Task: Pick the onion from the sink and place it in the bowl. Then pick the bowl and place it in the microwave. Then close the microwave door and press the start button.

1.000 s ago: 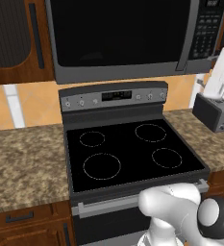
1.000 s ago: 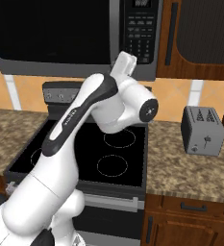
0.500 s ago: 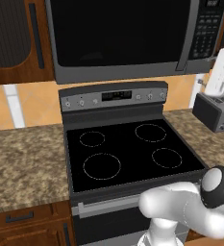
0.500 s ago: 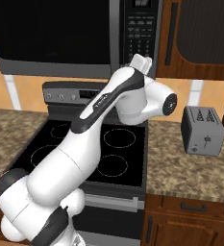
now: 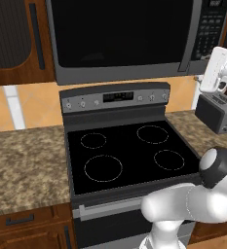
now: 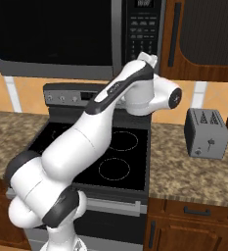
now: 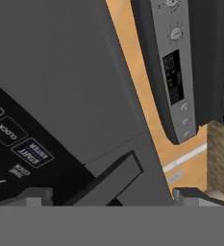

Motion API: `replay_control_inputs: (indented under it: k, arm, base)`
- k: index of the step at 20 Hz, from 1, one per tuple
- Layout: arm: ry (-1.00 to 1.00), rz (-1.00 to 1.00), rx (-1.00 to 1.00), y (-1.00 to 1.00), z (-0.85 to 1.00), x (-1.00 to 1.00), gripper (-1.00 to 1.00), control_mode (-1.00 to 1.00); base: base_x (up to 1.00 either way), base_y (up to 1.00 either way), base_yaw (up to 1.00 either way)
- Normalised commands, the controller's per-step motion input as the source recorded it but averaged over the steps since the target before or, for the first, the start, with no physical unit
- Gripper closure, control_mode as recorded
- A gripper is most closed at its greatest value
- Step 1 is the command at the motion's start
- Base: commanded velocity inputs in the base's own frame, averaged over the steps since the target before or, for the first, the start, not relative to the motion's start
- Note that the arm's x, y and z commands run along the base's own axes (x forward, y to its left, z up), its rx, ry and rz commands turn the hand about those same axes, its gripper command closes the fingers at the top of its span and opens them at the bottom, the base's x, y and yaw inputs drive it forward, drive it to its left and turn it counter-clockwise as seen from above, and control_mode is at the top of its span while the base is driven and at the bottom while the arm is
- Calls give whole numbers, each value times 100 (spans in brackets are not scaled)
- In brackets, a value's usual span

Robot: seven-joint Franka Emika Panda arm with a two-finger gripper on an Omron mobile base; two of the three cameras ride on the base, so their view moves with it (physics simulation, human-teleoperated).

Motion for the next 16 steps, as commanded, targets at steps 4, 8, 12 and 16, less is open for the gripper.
replay_control_inputs:
  k: [4, 8, 12, 16]
  arm:
    - [0, 0, 0, 0, -1, 48, -100, -100]
    - [0, 0, 0, 0, -6, 42, -100, -100]
    - [0, 0, 0, 0, -15, 38, -100, -100]
    - [-1, 0, 0, 12, -34, -1, -100, -100]
  base:
    - [0, 0, 0]
    - [0, 0, 0]
    - [0, 0, 0]
    - [0, 0, 0]
